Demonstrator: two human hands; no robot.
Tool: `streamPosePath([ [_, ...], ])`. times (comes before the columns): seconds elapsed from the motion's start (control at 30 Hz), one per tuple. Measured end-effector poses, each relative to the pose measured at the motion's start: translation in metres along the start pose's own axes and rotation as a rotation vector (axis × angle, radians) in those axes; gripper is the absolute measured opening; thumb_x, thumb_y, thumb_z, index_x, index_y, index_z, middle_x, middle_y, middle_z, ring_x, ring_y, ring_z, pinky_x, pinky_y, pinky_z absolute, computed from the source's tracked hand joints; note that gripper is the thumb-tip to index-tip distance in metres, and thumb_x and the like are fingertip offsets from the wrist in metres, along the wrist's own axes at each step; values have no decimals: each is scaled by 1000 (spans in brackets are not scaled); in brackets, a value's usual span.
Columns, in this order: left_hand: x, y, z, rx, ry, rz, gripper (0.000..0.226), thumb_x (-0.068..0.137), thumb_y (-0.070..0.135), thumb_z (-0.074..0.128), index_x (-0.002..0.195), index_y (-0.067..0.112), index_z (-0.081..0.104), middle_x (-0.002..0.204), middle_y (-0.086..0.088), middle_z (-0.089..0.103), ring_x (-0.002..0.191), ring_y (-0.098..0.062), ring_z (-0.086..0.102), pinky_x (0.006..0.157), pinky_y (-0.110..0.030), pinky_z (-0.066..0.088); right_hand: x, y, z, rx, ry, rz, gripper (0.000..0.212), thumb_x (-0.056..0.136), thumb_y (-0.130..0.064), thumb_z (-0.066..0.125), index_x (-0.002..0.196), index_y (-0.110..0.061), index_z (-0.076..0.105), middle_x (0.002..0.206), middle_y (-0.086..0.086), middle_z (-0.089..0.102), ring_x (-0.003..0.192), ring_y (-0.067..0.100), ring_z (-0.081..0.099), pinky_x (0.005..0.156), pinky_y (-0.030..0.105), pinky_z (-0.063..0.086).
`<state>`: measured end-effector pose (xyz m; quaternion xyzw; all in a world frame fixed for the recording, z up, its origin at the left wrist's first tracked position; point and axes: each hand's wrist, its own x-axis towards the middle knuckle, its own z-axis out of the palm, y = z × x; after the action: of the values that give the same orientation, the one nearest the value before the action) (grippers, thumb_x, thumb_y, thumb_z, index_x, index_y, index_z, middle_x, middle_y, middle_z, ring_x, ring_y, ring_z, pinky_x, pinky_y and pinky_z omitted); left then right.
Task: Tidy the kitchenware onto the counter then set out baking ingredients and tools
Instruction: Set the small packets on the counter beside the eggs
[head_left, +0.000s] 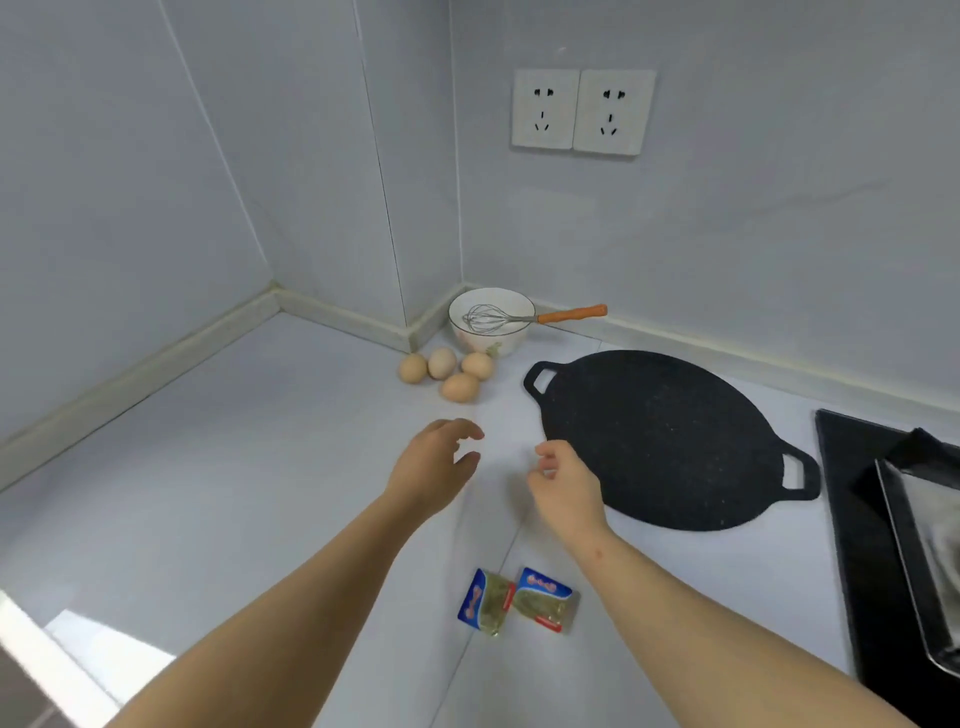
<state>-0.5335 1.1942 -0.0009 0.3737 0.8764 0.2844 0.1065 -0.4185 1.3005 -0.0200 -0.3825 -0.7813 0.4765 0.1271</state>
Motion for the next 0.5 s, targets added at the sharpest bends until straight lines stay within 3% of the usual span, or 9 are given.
streamPosePath([
  [0.13,-38,7,10,28,-178,47,36,88,27,61,123,24,54,129,4,51,109,-12,51,87,-18,38,-34,17,-7,-32,-79,-2,30,93,-14,49,123,-15,51,120,2,55,102,11,50,85,21,40],
  [0.3,-73,6,19,82,-453,82,69,74,41,74,134,30,42,138,7,36,127,-17,35,106,-31,35,-68,40,-11,-132,-241,26,37,82,-32,63,117,-22,57,120,-2,56,107,13,54,95,31,48],
  [0.4,-89,5,25,285,-515,80,86,68,54,74,140,36,30,143,6,27,132,-20,24,111,-34,22,-79,45,-16,-292,-313,-39,51,75,-45,69,121,-28,53,120,-9,53,111,10,51,98,30,44],
  [0.5,-100,10,32,332,-474,59,90,67,59,72,142,35,27,140,2,26,130,-21,25,110,-33,22,-85,43,-19,-355,-314,-79,56,74,-43,72,123,-30,49,120,-10,51,114,10,46,99,30,41],
])
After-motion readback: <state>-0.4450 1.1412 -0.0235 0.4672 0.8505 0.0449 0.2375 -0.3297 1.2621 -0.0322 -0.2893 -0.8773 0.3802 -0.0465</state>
